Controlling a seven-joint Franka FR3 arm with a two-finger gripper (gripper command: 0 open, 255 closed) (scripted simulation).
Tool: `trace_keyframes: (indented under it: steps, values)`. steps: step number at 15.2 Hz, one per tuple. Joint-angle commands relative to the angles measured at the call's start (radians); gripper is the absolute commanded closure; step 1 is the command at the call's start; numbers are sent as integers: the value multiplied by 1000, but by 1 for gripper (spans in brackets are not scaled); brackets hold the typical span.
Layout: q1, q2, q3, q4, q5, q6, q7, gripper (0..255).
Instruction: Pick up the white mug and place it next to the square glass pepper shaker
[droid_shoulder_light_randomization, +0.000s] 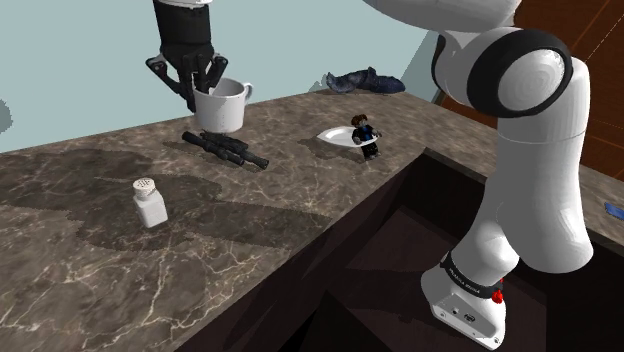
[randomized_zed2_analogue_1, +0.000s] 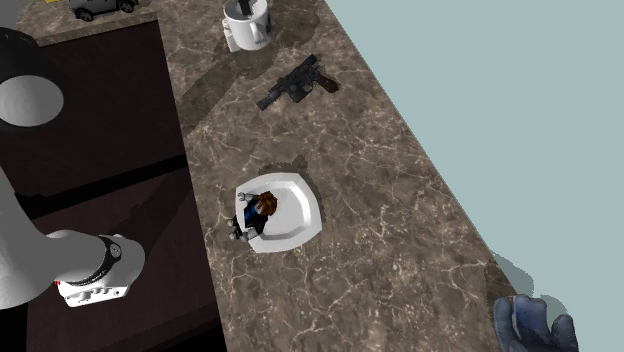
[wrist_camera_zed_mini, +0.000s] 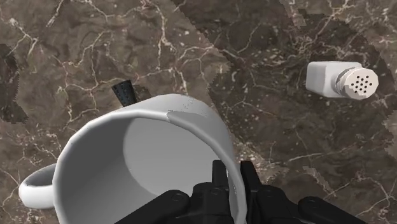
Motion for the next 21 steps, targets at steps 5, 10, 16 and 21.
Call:
trace_keyframes:
  steps: [5,10,16,21]
  values:
    - [-10,-25,1,-124,3,99,11,255]
    - [-17,-40,2,-215,5,175,18,255]
    - [-23,-45,1,-304,4,258,25,255]
    - [-27,-41,-1,-365,1,323,31,255]
